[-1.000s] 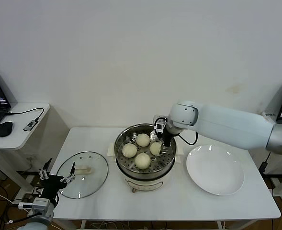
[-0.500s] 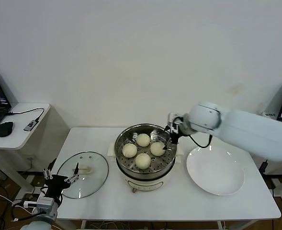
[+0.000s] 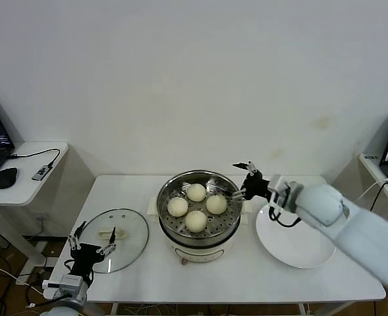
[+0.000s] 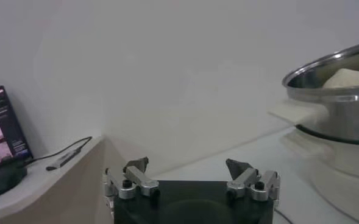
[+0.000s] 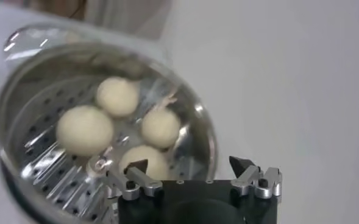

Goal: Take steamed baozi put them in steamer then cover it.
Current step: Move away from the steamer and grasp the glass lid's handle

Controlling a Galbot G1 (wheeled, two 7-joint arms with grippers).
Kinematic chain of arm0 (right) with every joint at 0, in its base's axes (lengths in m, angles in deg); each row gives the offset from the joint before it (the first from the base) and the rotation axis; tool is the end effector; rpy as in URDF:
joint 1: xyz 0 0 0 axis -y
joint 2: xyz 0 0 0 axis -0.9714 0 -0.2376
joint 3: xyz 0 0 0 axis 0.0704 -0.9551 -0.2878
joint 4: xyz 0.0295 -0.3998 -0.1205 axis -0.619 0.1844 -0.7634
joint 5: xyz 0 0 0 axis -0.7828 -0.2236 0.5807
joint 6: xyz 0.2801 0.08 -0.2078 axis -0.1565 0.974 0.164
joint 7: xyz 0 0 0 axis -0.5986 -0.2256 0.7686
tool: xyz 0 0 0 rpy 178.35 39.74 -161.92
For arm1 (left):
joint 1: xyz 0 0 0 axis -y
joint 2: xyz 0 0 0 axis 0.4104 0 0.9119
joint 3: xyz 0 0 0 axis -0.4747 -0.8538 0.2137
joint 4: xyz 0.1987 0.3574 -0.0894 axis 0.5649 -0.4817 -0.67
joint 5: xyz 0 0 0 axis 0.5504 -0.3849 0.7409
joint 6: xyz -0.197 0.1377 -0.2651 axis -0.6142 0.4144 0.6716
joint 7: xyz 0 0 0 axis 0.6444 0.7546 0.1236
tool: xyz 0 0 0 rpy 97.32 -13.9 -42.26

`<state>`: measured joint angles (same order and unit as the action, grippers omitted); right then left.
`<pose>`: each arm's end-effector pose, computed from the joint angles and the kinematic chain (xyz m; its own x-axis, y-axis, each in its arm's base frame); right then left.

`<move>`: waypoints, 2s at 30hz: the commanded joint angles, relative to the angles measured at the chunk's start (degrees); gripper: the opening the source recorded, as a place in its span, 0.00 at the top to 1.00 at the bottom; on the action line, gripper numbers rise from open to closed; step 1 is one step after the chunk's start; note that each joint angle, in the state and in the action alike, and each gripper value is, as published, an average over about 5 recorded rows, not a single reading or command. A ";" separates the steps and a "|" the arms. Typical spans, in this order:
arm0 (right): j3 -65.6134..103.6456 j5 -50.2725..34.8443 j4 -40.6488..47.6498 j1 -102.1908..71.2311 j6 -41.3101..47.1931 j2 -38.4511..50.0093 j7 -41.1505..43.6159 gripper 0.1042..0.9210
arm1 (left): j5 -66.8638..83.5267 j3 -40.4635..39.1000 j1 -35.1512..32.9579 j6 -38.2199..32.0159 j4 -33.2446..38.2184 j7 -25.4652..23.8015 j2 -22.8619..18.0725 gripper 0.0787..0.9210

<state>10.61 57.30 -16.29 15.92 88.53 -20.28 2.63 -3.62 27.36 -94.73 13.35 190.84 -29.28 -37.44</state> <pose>0.4115 -0.1175 -0.1965 -0.7083 -0.6515 0.2717 -0.6819 0.5321 -0.5019 0.1667 0.1260 -0.3720 -0.9910 -0.0230 0.1319 0.0247 0.9367 0.3493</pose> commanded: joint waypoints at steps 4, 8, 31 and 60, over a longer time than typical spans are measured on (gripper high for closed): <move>57.53 16.79 -6.75 -47.64 -18.90 -33.90 -1.11 0.12 | -4.56 -1.61 0.85 -10.15 -1.91 0.12 -0.98 0.12; 62.75 17.12 -8.97 -51.75 -18.38 -40.20 -1.67 0.12 | -11.10 -1.52 1.71 -12.02 -3.54 1.30 -1.22 0.12; 75.06 10.54 -6.39 -61.52 -17.46 -46.72 -9.81 0.12 | -68.11 1.33 -1.29 -13.49 -12.21 3.96 6.03 0.12; 76.61 14.03 -4.41 -62.19 -15.67 -48.43 -10.28 0.12 | -70.16 -6.65 19.95 -12.87 -30.65 2.23 6.40 0.12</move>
<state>86.64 70.58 -21.29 -45.79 72.77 -68.30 -7.54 -72.24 22.02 -80.95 0.49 166.18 -27.07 -31.12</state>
